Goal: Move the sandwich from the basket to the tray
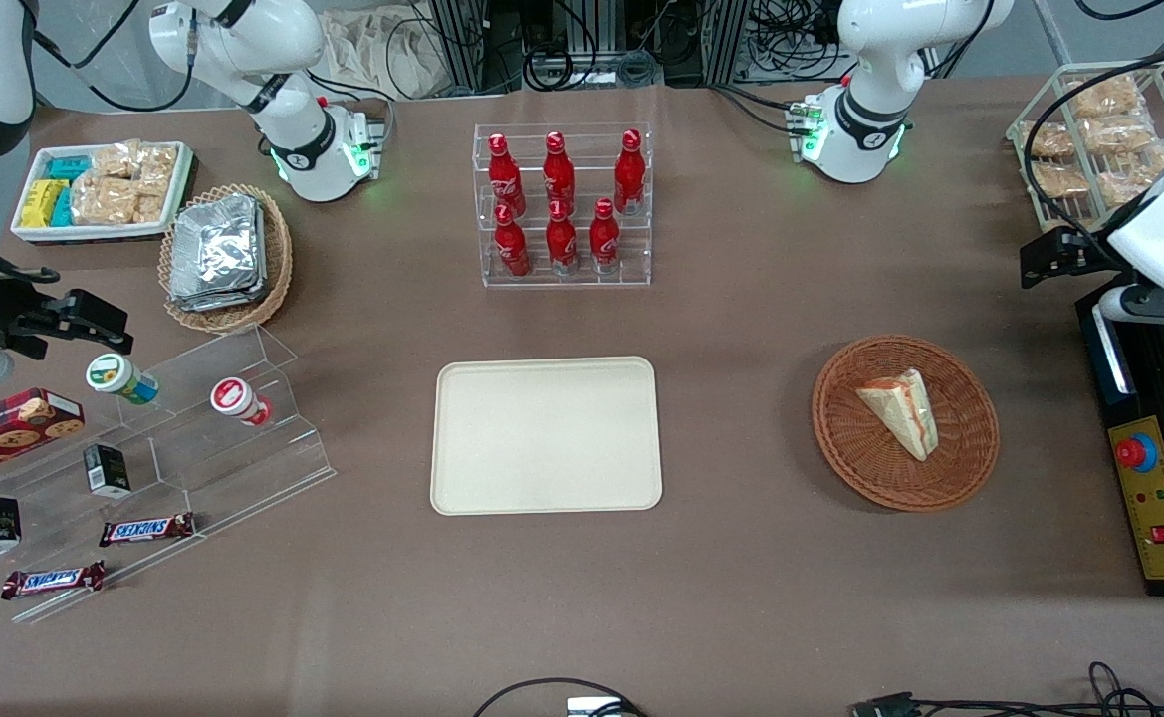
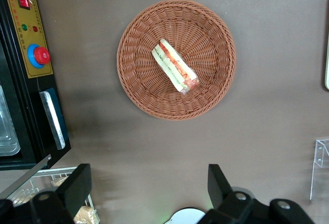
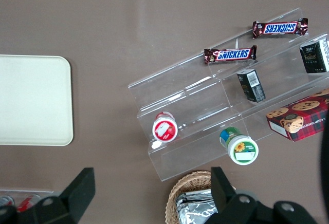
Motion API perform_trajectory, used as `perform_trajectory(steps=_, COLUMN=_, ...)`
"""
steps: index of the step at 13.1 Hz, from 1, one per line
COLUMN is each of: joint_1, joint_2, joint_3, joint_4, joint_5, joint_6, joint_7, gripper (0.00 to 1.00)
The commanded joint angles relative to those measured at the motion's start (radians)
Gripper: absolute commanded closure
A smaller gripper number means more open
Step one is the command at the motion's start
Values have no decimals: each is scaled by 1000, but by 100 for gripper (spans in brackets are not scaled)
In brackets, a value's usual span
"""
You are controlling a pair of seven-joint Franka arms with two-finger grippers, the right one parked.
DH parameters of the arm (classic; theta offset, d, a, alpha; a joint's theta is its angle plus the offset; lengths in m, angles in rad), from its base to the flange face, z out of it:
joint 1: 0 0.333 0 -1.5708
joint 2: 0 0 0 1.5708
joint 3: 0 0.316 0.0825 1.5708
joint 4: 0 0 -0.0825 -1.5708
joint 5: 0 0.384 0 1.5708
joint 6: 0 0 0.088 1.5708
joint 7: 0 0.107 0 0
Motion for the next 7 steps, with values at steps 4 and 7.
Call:
perform_trajectory(steps=4, joint_1=9, joint_2=-10, joint_3=-4, joint_4=-5, joint_5=4, joint_6=-5, joint_7=-3, gripper=0)
perform_trajectory(steps=7, joint_1=9, joint_2=8, joint_3=-6, joint_4=-9, joint_5=1, joint_6=2, joint_7=-91, gripper=0)
